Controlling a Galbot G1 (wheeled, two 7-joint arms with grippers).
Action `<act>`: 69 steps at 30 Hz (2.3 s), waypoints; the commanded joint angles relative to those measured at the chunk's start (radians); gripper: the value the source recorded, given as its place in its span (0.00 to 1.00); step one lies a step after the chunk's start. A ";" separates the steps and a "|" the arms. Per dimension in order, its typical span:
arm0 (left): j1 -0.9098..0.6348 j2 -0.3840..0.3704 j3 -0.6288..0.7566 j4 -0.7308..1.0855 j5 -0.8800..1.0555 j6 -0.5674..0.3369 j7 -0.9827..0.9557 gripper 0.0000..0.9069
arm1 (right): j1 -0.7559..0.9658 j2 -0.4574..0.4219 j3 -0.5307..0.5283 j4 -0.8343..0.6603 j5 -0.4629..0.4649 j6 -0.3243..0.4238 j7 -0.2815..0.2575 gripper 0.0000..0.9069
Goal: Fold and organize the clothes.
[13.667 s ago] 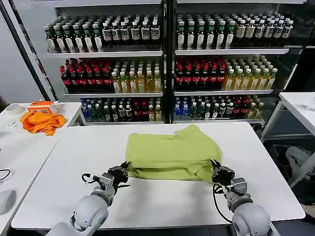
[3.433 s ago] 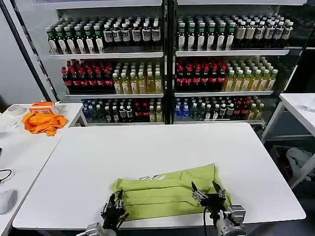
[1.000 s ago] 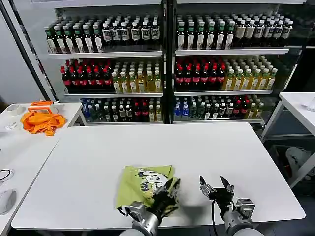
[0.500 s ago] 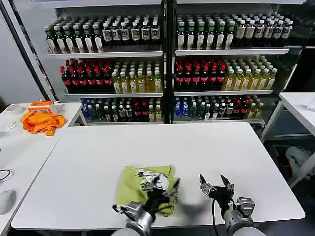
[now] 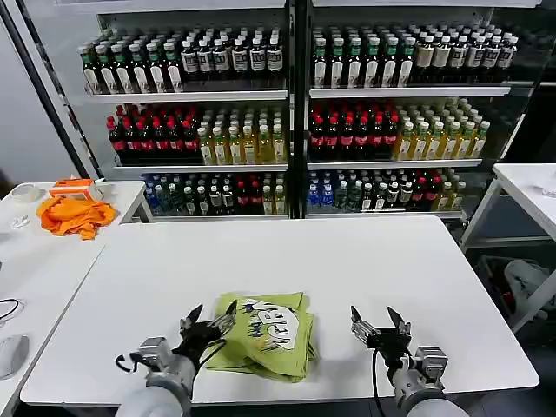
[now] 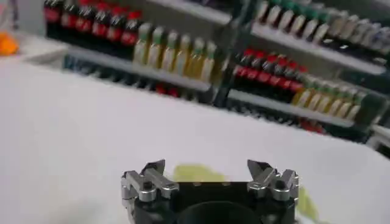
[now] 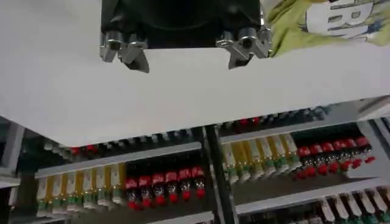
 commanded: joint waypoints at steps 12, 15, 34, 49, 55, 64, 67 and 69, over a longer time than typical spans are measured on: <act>0.044 -0.059 0.029 0.046 -0.133 0.100 0.009 1.00 | -0.011 -0.018 0.020 0.015 -0.007 -0.001 -0.017 1.00; 0.030 -0.068 0.040 0.075 -0.117 0.085 0.012 1.00 | -0.010 -0.020 0.024 0.015 -0.006 0.000 -0.018 1.00; -0.048 -0.052 -0.003 0.159 -0.108 0.042 0.042 0.70 | -0.003 -0.021 0.018 0.008 0.002 0.000 -0.014 1.00; -0.102 0.070 -0.006 0.075 0.084 0.080 0.010 0.72 | 0.017 -0.021 0.009 0.001 0.004 -0.006 -0.014 1.00; -0.146 0.083 0.029 0.078 0.088 0.070 0.027 0.76 | 0.002 -0.026 0.024 0.006 0.004 -0.005 -0.017 1.00; -0.169 0.071 0.074 0.207 -0.022 0.083 0.053 0.73 | -0.002 -0.023 0.029 0.011 0.004 -0.006 -0.016 1.00; -0.153 0.074 0.069 0.199 -0.044 0.093 0.053 0.71 | -0.008 -0.026 0.034 0.013 0.005 -0.005 -0.018 1.00; -0.149 0.075 0.068 0.198 -0.051 0.098 0.054 0.68 | -0.009 -0.028 0.037 0.011 0.005 -0.005 -0.018 1.00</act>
